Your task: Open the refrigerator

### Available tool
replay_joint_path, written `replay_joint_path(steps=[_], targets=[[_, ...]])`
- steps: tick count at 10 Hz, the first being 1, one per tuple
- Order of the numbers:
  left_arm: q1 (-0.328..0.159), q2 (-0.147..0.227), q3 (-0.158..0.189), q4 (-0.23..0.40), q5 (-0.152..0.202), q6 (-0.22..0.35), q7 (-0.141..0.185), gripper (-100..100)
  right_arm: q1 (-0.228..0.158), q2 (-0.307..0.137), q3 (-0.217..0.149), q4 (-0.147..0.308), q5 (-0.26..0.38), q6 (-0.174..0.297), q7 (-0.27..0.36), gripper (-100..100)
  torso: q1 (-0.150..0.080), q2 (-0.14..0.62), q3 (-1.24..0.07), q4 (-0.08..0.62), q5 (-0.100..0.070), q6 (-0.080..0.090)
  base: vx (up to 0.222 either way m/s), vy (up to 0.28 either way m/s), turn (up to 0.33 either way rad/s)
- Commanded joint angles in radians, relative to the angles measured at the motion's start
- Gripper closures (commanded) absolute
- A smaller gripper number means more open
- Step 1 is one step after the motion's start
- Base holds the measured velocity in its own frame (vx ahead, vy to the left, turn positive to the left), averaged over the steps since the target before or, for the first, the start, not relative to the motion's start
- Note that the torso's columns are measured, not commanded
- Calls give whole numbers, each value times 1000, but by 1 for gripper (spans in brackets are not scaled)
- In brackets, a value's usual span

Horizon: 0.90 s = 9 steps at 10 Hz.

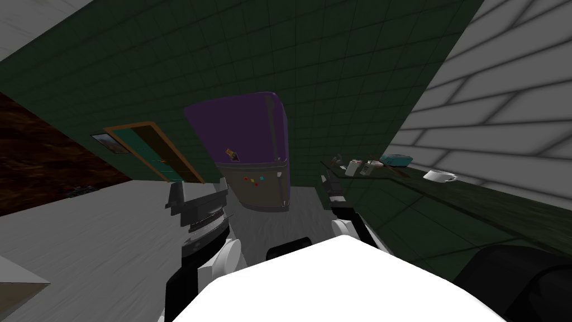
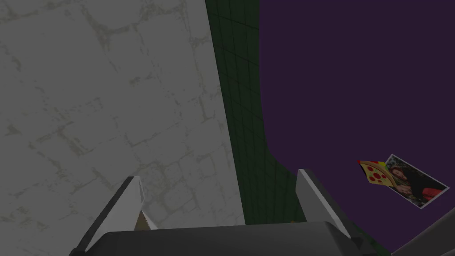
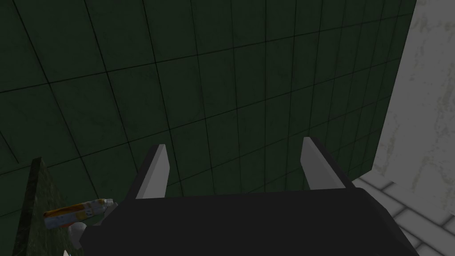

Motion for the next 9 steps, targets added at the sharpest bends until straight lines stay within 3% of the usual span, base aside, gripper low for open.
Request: replay_joint_path(steps=[1, 9], targets=[[0, 0, 0, 0, 0, 0, 0, 0, 0, 0, 0, 0, 0, 0, 0, 0, 0, 40, -82, 41, 0, 0, 0, 0, 0], [0, 0, 0, 0, 0, 0, 0, 0, 0, 0, 0, 0, 0, 0, 0, 0, 0, 618, -1234, 617, 0, 0, 0, 0, 0]])
